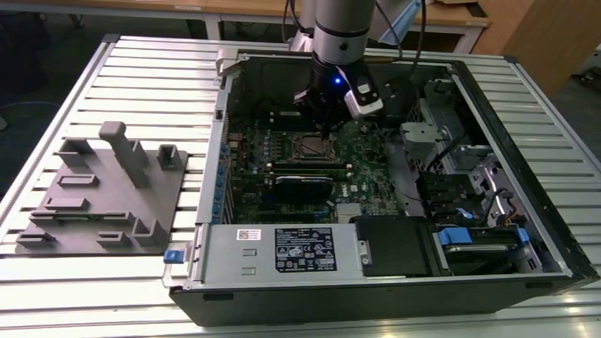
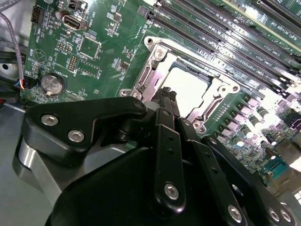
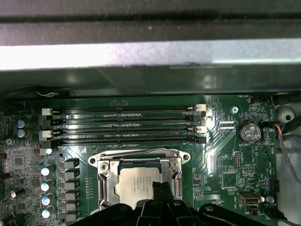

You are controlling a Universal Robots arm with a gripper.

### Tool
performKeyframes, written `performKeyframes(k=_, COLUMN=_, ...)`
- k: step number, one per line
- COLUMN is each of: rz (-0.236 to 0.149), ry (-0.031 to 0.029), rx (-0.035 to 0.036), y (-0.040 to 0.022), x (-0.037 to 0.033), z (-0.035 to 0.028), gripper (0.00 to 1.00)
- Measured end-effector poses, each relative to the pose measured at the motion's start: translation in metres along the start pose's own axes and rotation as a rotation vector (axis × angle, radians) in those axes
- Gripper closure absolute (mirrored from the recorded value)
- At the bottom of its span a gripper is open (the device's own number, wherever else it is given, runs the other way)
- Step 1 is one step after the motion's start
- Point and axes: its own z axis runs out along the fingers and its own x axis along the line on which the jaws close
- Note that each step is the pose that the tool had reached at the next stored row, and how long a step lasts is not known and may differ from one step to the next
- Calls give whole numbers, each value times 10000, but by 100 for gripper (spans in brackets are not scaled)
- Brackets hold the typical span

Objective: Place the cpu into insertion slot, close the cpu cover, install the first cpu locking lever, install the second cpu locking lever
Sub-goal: 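Install the second cpu locking lever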

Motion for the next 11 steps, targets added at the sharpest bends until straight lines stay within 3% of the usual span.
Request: performKeyframes(k=11, rz=1, ry=0, rx=0, y=1, x=-2, z=-57, gripper=90)
